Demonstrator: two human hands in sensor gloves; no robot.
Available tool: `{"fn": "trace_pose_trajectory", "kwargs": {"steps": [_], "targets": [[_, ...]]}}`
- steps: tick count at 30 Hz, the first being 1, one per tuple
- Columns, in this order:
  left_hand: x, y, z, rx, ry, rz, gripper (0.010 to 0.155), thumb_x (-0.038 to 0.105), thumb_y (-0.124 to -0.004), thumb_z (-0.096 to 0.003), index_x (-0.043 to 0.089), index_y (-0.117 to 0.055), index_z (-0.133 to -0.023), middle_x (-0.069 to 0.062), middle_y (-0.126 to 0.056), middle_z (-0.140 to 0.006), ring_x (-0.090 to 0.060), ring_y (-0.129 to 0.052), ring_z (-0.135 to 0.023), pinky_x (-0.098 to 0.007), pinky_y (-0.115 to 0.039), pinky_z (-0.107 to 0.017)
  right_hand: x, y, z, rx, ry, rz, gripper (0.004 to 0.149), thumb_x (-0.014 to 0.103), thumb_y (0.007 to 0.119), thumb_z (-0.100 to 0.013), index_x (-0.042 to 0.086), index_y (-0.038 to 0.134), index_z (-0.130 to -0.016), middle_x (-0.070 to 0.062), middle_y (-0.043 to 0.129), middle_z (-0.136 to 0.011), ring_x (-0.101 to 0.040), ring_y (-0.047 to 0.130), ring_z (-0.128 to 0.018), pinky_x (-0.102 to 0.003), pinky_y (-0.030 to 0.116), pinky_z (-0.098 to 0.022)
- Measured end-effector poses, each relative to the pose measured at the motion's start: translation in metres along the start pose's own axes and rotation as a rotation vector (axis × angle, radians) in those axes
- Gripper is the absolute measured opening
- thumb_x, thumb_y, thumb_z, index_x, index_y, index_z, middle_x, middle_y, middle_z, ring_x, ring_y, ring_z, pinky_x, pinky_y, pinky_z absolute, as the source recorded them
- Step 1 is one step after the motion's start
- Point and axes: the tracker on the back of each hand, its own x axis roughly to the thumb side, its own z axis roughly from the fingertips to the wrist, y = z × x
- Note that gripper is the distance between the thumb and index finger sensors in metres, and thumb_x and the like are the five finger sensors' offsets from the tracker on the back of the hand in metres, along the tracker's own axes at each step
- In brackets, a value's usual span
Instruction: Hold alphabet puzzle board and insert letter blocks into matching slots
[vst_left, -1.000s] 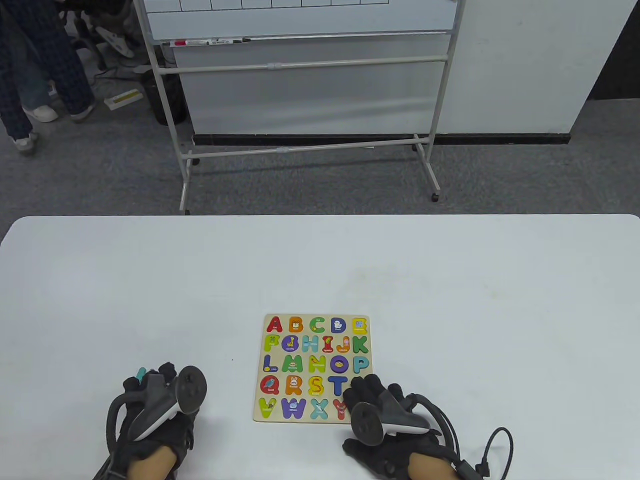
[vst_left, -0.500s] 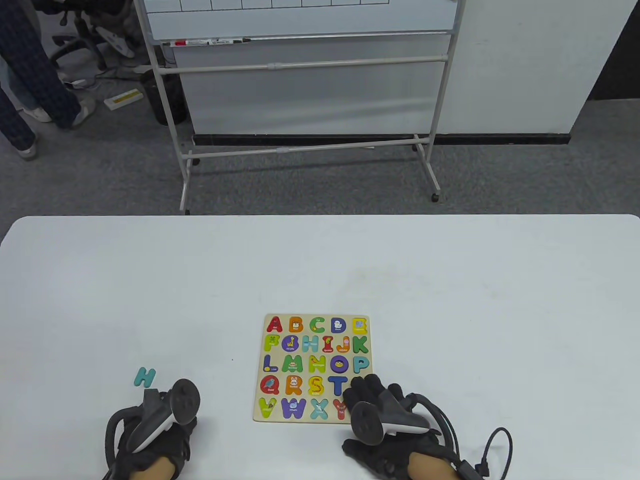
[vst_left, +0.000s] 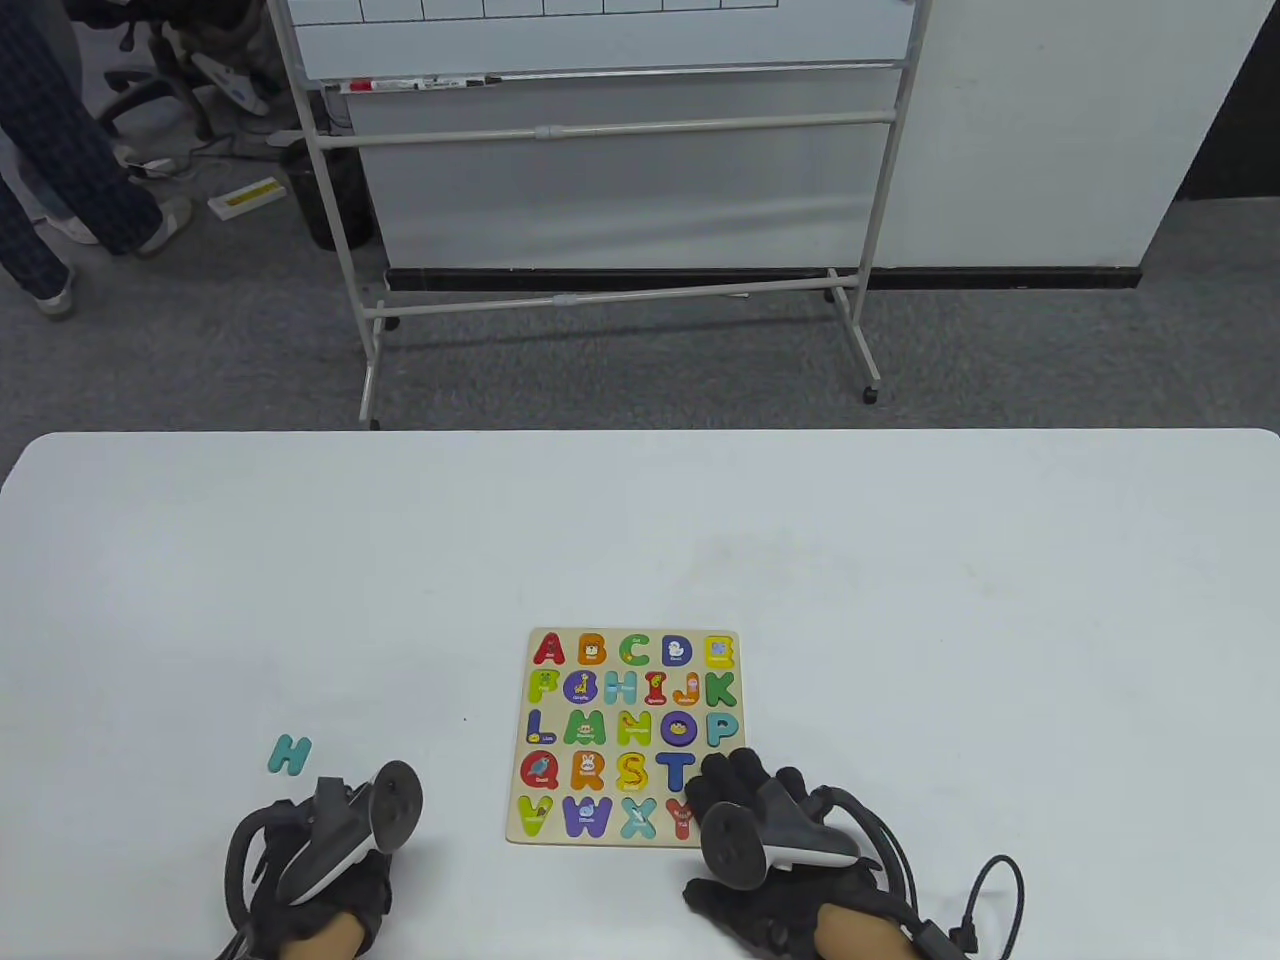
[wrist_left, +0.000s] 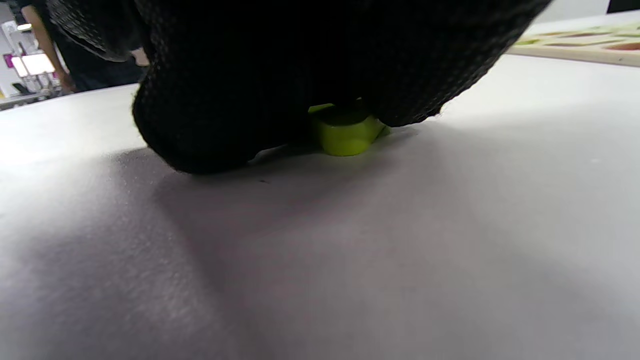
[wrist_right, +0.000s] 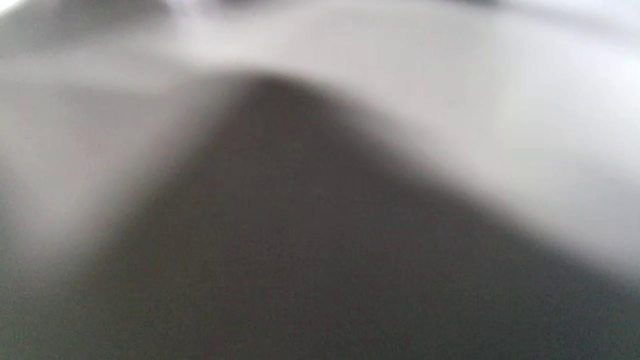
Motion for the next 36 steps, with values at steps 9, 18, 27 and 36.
{"fn": "trace_pose_trajectory", "kwargs": {"steps": [9, 18, 27, 36], "targets": [[0.021, 0.0, -0.002, -0.002, 0.08, -0.148, 0.054, 0.04, -0.086, -0.0424, 0.008, -0.083, -0.085, -0.019, -0.097, -0.074, -0.03, -0.108, -0.049, -0.066, -0.065, -0.063, 0.001, -0.001, 0.0, -0.001, 0.0, 0.0, 0.093, 0.071, 0.036, -0.045, 0.018, -0.015, -0.102, -0.012, -0.021, -0.109, -0.04, -0.016, -0.102, -0.066, 0.009, -0.071], [0.008, 0.014, -0.001, -0.008, 0.038, 0.162, 0.053, 0.04, -0.084, -0.0434, 0.009, -0.08, -0.086, -0.018, -0.094, -0.077, -0.03, -0.106, -0.052, -0.066, -0.064, -0.063, 0.002, -0.001, 0.0, -0.002, 0.003, 0.001, 0.093, 0.071, 0.036, -0.045, 0.017, -0.016, -0.101, -0.013, -0.021, -0.109, -0.041, -0.016, -0.102, -0.067, 0.009, -0.07], [0.058, 0.037, -0.01, -0.059, -0.102, 0.366, 0.053, 0.04, -0.084, -0.0441, 0.008, -0.079, -0.086, -0.018, -0.093, -0.077, -0.03, -0.105, -0.053, -0.065, -0.064, -0.063, 0.002, -0.001, 0.0, -0.008, 0.001, -0.005, 0.094, 0.071, 0.038, -0.045, 0.017, -0.014, -0.102, -0.013, -0.019, -0.109, -0.04, -0.015, -0.103, -0.067, 0.01, -0.071], [0.107, 0.036, -0.022, -0.141, -0.186, 0.299, 0.053, 0.04, -0.085, -0.0434, 0.006, -0.081, -0.084, -0.019, -0.095, -0.073, -0.03, -0.107, -0.049, -0.065, -0.067, -0.061, 0.002, -0.002, 0.0, -0.02, 0.001, -0.005, 0.094, 0.071, 0.04, -0.046, 0.017, -0.011, -0.103, -0.014, -0.016, -0.11, -0.041, -0.012, -0.103, -0.067, 0.012, -0.071]]}}
